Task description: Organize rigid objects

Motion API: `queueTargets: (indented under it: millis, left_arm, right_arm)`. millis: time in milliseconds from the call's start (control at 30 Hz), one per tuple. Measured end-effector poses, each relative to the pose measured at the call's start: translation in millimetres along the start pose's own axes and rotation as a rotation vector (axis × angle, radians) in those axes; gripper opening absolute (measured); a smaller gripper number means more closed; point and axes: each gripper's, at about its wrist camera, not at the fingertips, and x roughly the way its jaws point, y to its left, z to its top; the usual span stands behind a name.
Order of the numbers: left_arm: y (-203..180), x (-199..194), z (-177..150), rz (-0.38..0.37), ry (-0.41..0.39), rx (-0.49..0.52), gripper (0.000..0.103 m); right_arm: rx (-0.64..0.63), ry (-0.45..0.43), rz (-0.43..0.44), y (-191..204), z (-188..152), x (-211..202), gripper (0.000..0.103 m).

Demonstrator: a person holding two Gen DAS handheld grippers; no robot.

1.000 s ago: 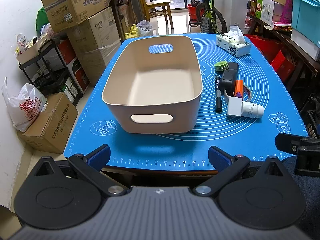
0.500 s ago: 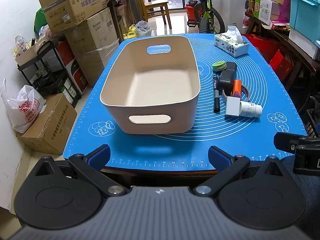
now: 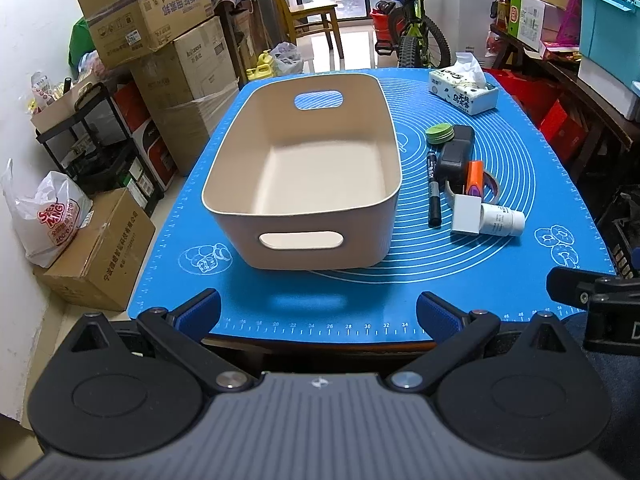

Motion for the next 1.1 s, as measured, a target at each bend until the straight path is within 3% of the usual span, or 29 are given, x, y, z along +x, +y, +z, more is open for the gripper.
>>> queueTargets:
  millis: [700, 1100]
  left_arm:
    - [3.3, -1.2, -0.2, 0.017, -0.009, 0.004, 0.103]
    - [14.0, -4.9, 19.4, 0.033, -0.030, 0.000, 0.103]
  right_arm:
    - [0.001, -0.006, 0.001, 0.8, 0.3, -0.4, 0.100]
    - [0.003, -0.031, -0.004, 1.9, 12.2, -2.3, 0.100]
